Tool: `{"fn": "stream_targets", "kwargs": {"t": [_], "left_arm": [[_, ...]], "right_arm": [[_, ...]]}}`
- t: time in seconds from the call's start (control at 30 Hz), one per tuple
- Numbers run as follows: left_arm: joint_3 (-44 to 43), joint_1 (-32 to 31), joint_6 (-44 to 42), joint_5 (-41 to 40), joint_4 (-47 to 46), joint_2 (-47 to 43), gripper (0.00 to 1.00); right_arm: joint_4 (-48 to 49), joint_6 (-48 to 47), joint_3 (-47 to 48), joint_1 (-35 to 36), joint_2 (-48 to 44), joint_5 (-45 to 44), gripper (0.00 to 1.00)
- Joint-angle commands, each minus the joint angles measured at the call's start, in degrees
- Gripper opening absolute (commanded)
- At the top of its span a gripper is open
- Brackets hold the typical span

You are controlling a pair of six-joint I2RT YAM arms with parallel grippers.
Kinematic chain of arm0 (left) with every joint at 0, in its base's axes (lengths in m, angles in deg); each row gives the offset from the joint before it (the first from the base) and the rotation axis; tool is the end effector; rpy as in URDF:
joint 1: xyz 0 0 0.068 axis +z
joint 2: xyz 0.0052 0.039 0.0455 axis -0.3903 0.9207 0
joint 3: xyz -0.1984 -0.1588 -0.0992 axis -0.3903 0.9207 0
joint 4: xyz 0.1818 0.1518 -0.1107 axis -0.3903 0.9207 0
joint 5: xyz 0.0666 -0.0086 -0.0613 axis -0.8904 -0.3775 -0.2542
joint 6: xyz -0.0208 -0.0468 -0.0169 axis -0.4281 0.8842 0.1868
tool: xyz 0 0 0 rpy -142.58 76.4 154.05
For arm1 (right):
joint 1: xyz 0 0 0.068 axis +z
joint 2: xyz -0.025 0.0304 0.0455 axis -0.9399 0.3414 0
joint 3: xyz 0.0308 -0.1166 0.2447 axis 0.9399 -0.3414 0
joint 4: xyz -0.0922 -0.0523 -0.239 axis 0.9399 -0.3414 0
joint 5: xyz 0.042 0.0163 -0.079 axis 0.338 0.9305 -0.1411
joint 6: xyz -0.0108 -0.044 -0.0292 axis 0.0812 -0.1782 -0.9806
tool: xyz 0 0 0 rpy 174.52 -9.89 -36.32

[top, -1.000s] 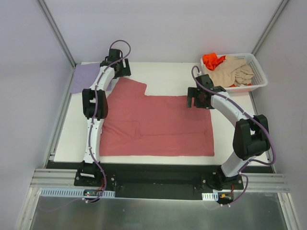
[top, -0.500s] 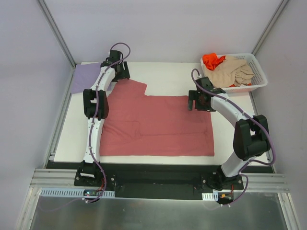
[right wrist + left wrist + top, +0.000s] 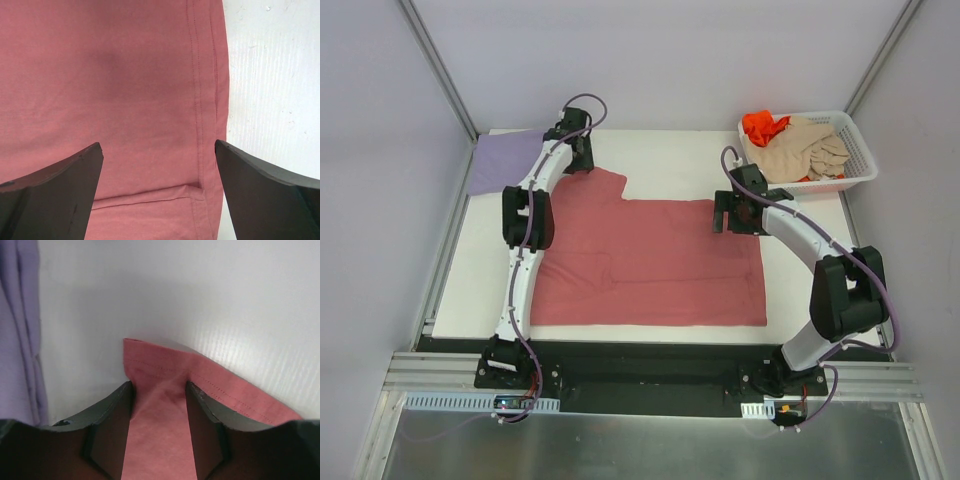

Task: Fold and stack the t-shirts
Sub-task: Grap the side of the flattened tshirt furthest away from the robot with both arms

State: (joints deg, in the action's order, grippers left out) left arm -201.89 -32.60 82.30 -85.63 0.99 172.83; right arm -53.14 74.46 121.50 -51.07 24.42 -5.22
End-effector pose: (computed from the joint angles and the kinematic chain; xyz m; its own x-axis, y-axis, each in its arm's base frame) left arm 0.5691 -0.0923 0.1755 -0.7201 -0.1498 -0.6775 -0.1115 0.9887 -0.1001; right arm 0.3258 0.1035 0.2386 -0.7725 -0.2322 -0.5910 -0.1662 0.9722 -0.1648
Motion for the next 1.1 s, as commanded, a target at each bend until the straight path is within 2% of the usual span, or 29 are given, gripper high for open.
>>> {"fn": "stream_targets", "kwargs": {"t": [0.0, 0.13, 0.37, 0.47, 0.57, 0.67, 0.73, 0.93, 1.07], "left_arm": [[-1.3, -1.5, -0.8, -1.8, 6.5, 0.5, 0.41], [-1.3, -1.3, -0.5, -2.4, 6.7, 0.5, 0.30], [-1.0, -0.1, 0.1, 0.6, 6.6, 0.5, 0.24], [-1.1, 0.2, 0.0, 2.0, 6.6, 0.7, 0.19], [-1.1, 0.3, -0.3, 2.7, 6.5, 0.7, 0.15], [-1.1, 0.4, -0.5, 3.2, 6.4, 0.7, 0.01], [-1.1, 0.4, -0.5, 3.1, 6.4, 0.7, 0.00], [-1.0, 0.4, -0.6, 3.7, 6.2, 0.7, 0.00], [-1.0, 0.4, -0.7, 4.0, 6.2, 0.7, 0.00]], "right_arm": [[0.9, -0.6, -0.8, -0.2, -2.7, -0.3, 0.96], [1.6, -1.0, -0.6, -0.2, -2.0, 0.1, 0.96], [1.7, -1.4, 6.5, -0.2, 4.2, -1.1, 0.98], [0.1, -0.4, 12.4, -0.2, 9.6, -5.0, 0.99], [-4.2, 5.3, 20.0, -0.2, 15.5, -9.6, 0.94], [-3.6, 9.1, 25.0, -0.2, 20.3, -15.9, 0.91], [-4.3, 11.2, 27.9, -0.6, 23.1, -18.9, 0.87], [-4.1, 12.7, 32.6, -1.0, 28.8, -19.1, 0.73], [-4.2, 14.0, 34.6, -1.3, 32.0, -19.8, 0.70]]}}
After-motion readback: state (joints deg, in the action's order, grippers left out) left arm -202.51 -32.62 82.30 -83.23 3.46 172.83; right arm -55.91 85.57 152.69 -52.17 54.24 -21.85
